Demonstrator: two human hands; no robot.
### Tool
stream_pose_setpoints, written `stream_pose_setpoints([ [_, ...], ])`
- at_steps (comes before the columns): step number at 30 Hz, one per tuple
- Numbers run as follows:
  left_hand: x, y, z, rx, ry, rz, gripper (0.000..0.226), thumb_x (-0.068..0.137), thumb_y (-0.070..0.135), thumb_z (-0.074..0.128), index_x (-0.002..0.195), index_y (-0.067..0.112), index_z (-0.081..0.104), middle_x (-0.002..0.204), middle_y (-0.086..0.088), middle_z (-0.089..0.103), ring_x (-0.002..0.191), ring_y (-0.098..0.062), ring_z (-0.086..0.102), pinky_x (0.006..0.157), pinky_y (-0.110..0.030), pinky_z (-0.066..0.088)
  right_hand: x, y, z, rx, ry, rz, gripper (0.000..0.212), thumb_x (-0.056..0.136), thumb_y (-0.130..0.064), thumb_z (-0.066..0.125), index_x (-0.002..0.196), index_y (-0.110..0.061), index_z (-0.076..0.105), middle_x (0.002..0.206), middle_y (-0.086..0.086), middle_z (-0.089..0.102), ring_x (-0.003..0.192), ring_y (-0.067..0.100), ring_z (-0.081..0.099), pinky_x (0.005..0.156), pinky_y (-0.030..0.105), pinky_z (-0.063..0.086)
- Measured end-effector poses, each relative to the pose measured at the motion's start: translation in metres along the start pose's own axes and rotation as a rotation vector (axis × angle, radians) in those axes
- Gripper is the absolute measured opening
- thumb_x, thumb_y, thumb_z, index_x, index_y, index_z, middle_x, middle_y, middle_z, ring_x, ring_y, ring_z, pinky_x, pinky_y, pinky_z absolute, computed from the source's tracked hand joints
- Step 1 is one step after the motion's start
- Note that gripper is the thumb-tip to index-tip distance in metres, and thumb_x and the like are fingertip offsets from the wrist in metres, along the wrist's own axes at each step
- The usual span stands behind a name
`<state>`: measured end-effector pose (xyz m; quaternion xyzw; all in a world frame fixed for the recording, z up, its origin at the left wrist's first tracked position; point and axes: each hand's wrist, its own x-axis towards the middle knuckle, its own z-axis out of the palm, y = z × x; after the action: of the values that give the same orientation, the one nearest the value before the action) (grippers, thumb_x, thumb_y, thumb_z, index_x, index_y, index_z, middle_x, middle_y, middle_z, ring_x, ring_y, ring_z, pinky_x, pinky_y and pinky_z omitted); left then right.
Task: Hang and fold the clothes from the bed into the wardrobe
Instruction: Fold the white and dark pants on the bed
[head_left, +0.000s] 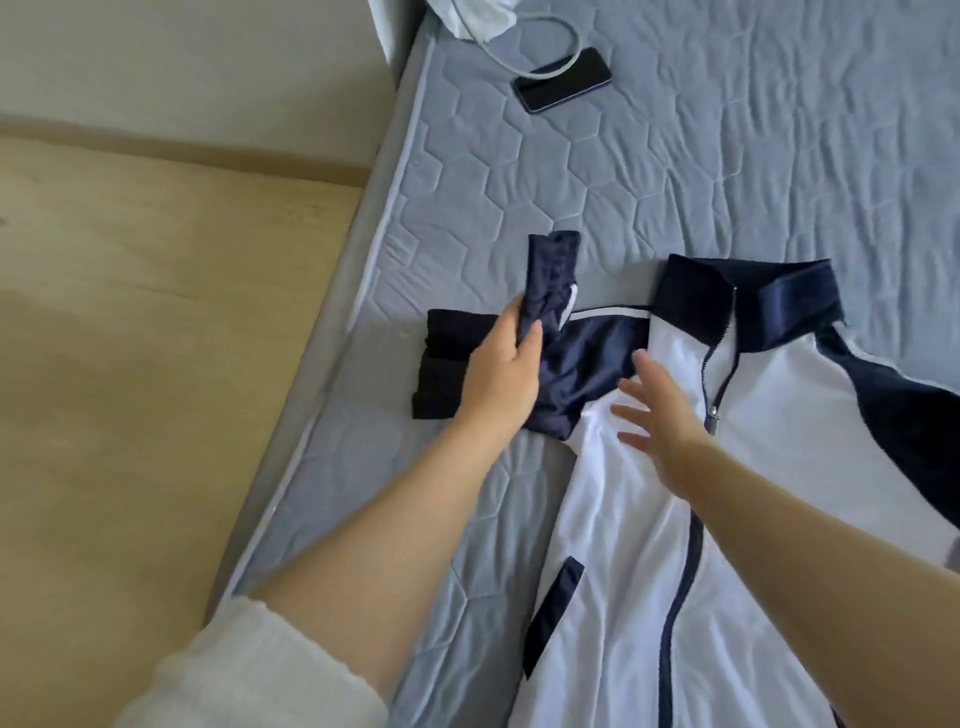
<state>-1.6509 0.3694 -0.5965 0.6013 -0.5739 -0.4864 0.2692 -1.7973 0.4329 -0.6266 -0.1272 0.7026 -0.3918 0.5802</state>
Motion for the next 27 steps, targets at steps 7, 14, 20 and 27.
stream_pose_setpoints([
  [7,-0.086,0.054,0.153,0.474,-0.391,0.124,0.037,0.097,0.020,0.036,0.132,0.031,0.045,0.115,-0.002,0.062,0.110,-0.026,0.053,0.100,-0.041,0.033,-0.041,-0.001,-0.125,0.588,0.136,0.112,0.048,0.083,-0.063,0.050,0.111,-0.026,0.060,0.100,0.006,0.066,0.090,0.024,0.067,0.072,0.038,0.053],
  [14,-0.134,0.057,0.236,0.678,-0.736,0.248,0.047,0.095,0.011,0.036,0.139,0.027,0.032,0.145,0.005,0.035,0.143,-0.019,0.011,0.115,-0.052,0.003,-0.061,0.022,-0.223,0.679,0.164,0.141,0.019,0.084,-0.030,0.056,0.089,-0.013,0.064,0.084,0.008,0.069,0.081,0.028,0.067,0.073,0.039,0.052],
  [20,-0.131,0.066,0.265,0.674,-0.874,0.284,0.060,0.095,0.022,0.046,0.148,0.023,0.017,0.155,0.005,0.015,0.145,-0.018,-0.001,0.115,-0.044,0.013,-0.050,0.016,-0.278,0.568,0.406,0.080,0.020,0.087,-0.004,0.050,0.080,-0.019,0.063,0.083,0.005,0.064,0.073,0.020,0.061,0.066,0.031,0.051],
  [27,-0.110,0.065,0.285,0.660,-0.790,0.174,0.056,0.094,0.022,0.045,0.146,0.023,0.024,0.149,0.005,0.028,0.140,-0.017,0.020,0.109,-0.039,0.029,-0.010,0.018,-0.305,0.138,0.389,0.152,0.058,0.091,-0.020,0.054,0.144,-0.022,0.029,0.136,0.006,0.047,0.120,0.027,0.049,0.098,0.039,0.043],
])
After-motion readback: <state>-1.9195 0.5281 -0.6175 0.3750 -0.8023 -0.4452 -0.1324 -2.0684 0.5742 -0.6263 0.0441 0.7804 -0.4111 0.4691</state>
